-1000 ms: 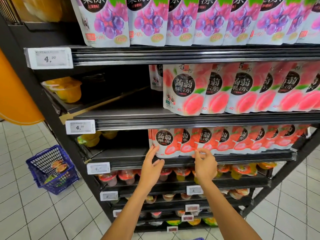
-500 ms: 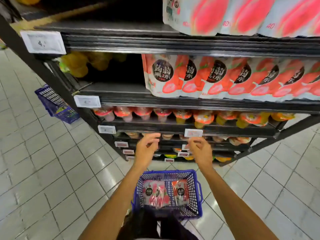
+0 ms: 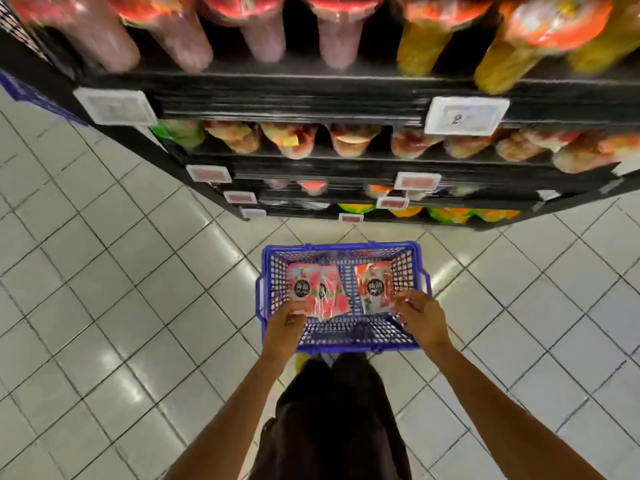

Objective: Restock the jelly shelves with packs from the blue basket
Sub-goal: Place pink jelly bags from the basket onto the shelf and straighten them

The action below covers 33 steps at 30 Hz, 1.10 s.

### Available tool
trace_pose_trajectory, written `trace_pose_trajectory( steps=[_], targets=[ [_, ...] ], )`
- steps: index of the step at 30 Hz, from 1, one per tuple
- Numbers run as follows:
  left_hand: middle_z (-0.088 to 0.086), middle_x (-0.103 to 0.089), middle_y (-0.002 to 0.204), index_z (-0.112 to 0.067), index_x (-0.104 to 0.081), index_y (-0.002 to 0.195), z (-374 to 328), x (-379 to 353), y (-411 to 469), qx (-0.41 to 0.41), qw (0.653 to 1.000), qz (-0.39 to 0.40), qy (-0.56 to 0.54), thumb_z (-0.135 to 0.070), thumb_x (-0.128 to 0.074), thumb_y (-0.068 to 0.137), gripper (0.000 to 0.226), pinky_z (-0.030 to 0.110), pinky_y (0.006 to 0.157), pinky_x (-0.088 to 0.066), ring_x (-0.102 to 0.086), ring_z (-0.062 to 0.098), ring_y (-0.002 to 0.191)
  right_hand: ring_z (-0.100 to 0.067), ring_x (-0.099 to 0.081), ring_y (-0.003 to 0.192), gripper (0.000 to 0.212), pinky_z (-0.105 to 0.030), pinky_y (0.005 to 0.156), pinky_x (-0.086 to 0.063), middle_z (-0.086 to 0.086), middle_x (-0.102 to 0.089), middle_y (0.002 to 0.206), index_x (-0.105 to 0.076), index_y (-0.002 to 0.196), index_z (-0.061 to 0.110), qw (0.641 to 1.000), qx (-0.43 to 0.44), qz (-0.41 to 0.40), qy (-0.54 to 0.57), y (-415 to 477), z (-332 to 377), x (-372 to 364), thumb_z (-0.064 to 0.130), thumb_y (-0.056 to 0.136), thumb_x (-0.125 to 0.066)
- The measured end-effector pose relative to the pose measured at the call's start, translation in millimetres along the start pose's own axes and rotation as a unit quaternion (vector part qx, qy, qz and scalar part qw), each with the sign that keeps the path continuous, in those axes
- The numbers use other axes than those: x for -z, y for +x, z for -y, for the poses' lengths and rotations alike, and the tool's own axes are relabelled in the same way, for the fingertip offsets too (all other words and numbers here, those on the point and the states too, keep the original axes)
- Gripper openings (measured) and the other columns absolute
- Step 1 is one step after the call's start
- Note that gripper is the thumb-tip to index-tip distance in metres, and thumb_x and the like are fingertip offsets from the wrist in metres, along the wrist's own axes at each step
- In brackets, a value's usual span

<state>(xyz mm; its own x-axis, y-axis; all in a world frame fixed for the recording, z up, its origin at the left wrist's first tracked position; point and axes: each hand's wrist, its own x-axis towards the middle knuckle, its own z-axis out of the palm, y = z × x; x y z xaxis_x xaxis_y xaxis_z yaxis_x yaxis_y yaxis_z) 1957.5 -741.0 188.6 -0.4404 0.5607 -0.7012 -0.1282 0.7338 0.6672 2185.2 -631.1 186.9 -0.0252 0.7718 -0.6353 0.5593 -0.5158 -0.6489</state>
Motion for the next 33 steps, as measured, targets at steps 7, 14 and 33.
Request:
trace_pose_trajectory(
  steps=[7, 14, 33],
  targets=[
    [-0.003, -0.058, 0.07, -0.006, -0.067, 0.094, 150.1, -25.9, 107.6, 0.043, 0.999, -0.011, 0.005, 0.005, -0.06, 0.085, 0.016, 0.022, 0.055, -0.042, -0.052, -0.006, 0.048, -0.005, -0.055, 0.063, 0.028, -0.008, 0.055, -0.046, 0.008, -0.06, 0.068, -0.06, 0.073, 0.016, 0.991, -0.071, 0.079, -0.082, 89.2, -124.6, -84.5, -0.002, 0.094, -0.054],
    [-0.016, -0.053, 0.084, -0.035, -0.052, 0.085, 253.2, -58.5, 225.3, 0.158, 0.986, -0.007, 0.056, -0.017, -0.053, 0.097, 0.022, 0.029, 0.079, -0.052, -0.058, 0.015, 0.085, -0.002, -0.058, 0.052, 0.028, -0.008, 0.047, -0.046, -0.001, -0.061, 0.073, -0.058, 0.069, 0.025, 0.981, -0.131, 0.109, -0.094, 184.9, -222.9, -185.2, 0.012, 0.093, -0.061],
    [0.01, -0.066, 0.105, -0.009, -0.06, 0.104, 298.5, -100.6, 294.6, 0.206, 0.978, -0.02, 0.023, -0.019, -0.084, 0.075, 0.039, 0.026, 0.072, -0.058, -0.063, 0.014, 0.079, -0.024, -0.065, 0.105, 0.018, -0.032, 0.088, -0.045, -0.009, -0.073, 0.106, -0.071, 0.1, 0.008, 0.957, -0.224, 0.171, 0.065, 224.3, -264.3, -244.0, 0.021, 0.098, -0.058]
  ],
)
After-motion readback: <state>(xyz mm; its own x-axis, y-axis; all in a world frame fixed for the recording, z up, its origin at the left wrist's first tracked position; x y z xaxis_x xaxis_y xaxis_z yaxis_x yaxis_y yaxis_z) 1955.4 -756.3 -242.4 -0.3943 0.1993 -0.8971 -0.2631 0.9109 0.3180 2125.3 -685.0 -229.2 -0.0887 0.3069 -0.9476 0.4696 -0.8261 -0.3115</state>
